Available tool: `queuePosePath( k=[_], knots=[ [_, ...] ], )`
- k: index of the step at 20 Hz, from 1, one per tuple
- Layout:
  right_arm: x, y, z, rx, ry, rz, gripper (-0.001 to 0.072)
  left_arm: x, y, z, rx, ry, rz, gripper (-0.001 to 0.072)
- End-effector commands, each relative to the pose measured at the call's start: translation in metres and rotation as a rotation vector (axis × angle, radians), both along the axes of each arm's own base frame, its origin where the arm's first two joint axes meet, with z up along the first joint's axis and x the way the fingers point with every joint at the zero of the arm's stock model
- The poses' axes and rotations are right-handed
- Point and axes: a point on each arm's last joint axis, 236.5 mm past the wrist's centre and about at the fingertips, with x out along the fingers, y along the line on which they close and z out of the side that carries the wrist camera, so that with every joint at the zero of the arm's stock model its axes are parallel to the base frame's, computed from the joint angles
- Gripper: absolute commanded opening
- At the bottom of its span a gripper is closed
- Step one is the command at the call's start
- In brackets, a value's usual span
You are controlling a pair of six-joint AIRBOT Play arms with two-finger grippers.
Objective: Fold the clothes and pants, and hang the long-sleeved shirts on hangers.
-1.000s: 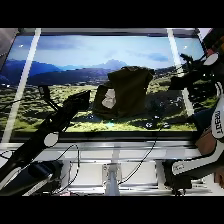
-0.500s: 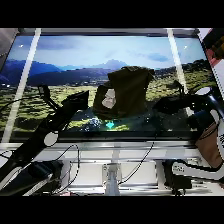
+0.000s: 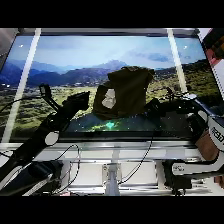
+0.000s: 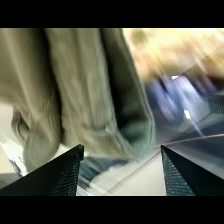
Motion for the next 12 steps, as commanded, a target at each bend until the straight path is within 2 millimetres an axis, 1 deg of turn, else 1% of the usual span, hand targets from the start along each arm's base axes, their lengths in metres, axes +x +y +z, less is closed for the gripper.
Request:
queuePosePath(
  k=[1,3,4,5,6,7,8,9,11,12],
  knots=[
    [0.019,0.000,-0.014,-0.048,-0.024,-0.072,0.0536,-0.004,-0.003,-0.018,0.031,0.062,-0.019,0.0305],
    [0.023,0.000,-0.014,-0.053,-0.036,-0.090,0.0525,-0.014,-0.008,-0.052,0.074,0.189,-0.051,0.0306],
    [0.026,0.002,-0.013,-0.050,-0.040,-0.097,0.0432,-0.021,-0.010,-0.070,0.078,0.266,-0.060,0.0308],
    [0.027,0.005,-0.012,-0.047,-0.044,-0.101,0.0356,-0.027,-0.013,-0.085,0.066,0.343,-0.059,0.0351],
    [0.027,0.009,-0.012,-0.043,-0.045,-0.097,0.0306,-0.032,-0.016,-0.095,0.057,0.392,-0.060,0.0546],
    [0.026,0.014,-0.011,-0.040,-0.045,-0.084,0.0302,-0.036,-0.020,-0.102,0.057,0.419,-0.068,0.0716],
    [0.024,0.020,-0.011,-0.039,-0.045,-0.069,0.0286,-0.039,-0.024,-0.106,0.065,0.430,-0.079,0.0708],
    [0.022,0.025,-0.011,-0.038,-0.045,-0.053,0.0203,-0.042,-0.028,-0.110,0.070,0.441,-0.090,0.0708],
    [0.019,0.033,-0.011,-0.040,-0.049,-0.029,0.0093,-0.047,-0.034,-0.116,0.044,0.480,-0.090,0.0707],
    [0.018,0.035,-0.011,-0.040,-0.049,-0.024,0.0073,-0.050,-0.038,-0.120,-0.002,0.524,-0.077,0.0707]
  ],
)
